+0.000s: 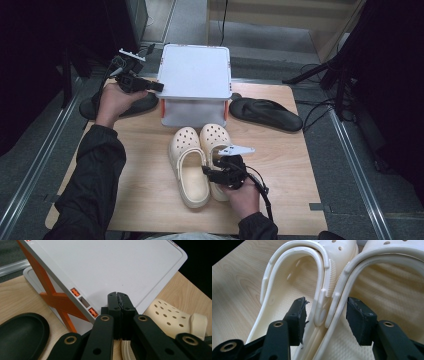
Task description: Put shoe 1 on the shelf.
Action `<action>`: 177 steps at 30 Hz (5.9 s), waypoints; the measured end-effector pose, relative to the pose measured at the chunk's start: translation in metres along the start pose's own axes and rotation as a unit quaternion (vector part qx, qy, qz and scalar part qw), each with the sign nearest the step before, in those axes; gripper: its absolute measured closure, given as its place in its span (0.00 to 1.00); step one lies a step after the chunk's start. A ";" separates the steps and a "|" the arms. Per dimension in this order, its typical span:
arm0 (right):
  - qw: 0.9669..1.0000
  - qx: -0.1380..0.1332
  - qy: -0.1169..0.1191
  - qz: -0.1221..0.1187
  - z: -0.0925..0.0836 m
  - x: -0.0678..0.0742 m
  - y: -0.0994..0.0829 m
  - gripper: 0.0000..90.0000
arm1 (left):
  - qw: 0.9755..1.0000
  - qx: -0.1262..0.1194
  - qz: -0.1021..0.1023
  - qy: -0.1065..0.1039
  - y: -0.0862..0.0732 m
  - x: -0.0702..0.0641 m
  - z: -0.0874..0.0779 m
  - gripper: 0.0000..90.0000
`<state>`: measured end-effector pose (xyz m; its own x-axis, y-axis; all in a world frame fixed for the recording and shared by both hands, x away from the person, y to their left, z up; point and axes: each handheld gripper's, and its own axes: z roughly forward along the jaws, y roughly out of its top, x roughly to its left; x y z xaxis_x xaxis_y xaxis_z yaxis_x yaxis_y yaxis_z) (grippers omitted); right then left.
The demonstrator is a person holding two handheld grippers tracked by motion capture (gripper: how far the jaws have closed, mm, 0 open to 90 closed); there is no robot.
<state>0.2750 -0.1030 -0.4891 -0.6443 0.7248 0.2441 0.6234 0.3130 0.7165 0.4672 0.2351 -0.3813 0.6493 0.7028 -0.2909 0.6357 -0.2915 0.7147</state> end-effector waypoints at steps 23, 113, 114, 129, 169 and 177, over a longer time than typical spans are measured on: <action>0.997 -0.010 -0.062 0.036 0.032 0.007 0.014 0.59 | 1.000 0.000 0.007 0.010 0.001 -0.002 0.001 1.00; 0.986 -0.059 -0.139 0.067 0.114 -0.040 0.118 0.70 | 1.000 -0.007 0.004 0.004 0.000 -0.001 0.003 1.00; 0.986 -0.061 -0.139 0.067 0.114 -0.040 0.118 0.69 | 1.000 -0.006 0.004 0.004 0.001 -0.001 0.003 1.00; 0.989 -0.050 -0.125 0.068 0.108 -0.040 0.110 0.58 | 1.000 -0.008 0.002 0.004 0.000 0.000 0.003 1.00; 0.998 -0.053 0.011 -0.011 0.040 0.006 0.025 1.00 | 1.000 -0.008 -0.003 0.003 0.000 0.000 0.003 1.00; 0.999 -0.021 0.027 -0.003 0.054 0.003 0.010 1.00 | 1.000 -0.008 -0.003 0.003 0.000 0.000 0.003 1.00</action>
<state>0.3034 -0.0643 -0.5166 -0.6719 0.6884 0.2733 0.6006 0.2904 0.7450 0.4681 0.2332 -0.3830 0.6432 0.7085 -0.2905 0.6325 -0.2778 0.7230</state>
